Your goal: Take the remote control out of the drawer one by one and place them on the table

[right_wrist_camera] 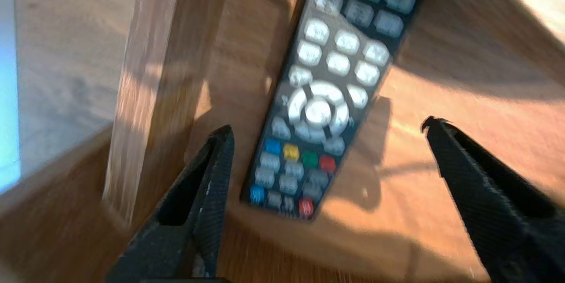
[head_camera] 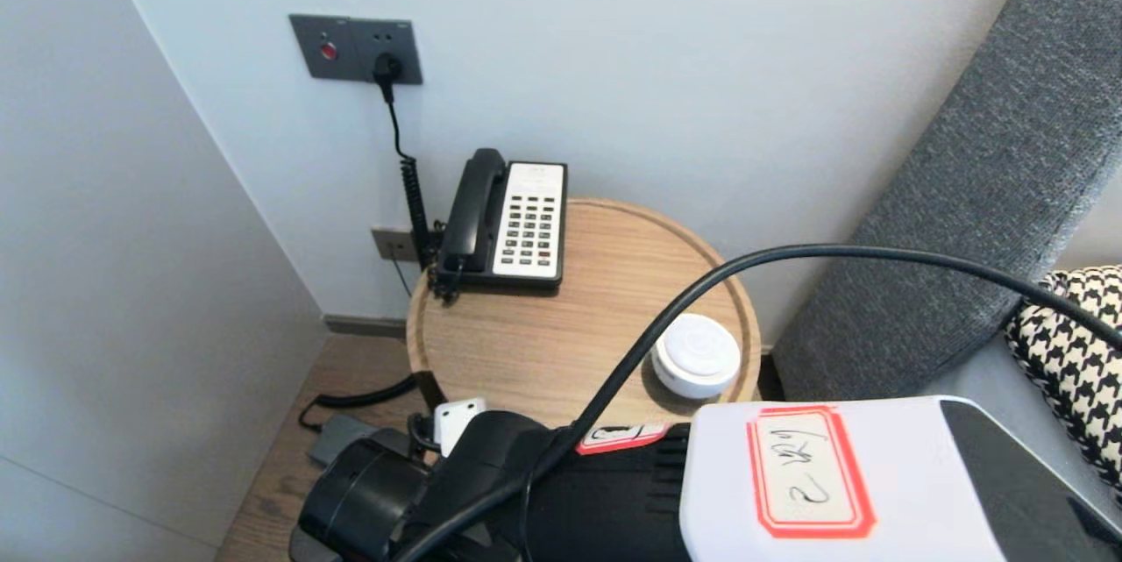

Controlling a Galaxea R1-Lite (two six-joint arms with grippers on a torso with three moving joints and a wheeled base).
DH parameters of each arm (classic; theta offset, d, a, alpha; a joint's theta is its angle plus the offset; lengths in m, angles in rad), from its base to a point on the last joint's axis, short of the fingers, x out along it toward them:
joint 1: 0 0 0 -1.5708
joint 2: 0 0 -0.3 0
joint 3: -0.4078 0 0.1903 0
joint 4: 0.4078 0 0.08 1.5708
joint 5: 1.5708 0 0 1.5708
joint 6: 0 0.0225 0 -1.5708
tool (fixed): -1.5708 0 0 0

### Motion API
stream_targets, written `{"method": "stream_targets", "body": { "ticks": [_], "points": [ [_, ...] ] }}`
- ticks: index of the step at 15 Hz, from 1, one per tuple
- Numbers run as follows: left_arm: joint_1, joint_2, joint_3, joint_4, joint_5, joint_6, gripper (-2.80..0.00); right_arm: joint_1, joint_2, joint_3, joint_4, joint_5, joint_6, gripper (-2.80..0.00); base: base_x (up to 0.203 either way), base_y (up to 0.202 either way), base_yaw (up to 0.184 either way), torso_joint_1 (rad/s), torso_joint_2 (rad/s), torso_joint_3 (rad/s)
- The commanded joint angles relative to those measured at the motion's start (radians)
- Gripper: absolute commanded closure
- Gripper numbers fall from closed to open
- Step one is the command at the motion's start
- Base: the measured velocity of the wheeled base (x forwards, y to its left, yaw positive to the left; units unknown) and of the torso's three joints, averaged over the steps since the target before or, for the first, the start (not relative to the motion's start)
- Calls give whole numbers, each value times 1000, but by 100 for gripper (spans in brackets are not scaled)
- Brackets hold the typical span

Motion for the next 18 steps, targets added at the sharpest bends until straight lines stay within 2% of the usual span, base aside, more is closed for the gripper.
{"method": "stream_targets", "body": {
  "ticks": [1,18],
  "points": [
    [1,0,12,0,0,1,0,8,29,0,-12,-14,3,-280,0,0,0,0,0,0],
    [1,0,12,0,0,1,0,5,79,-3,-35,-34,1,-280,0,0,0,0,0,0]
  ]
}}
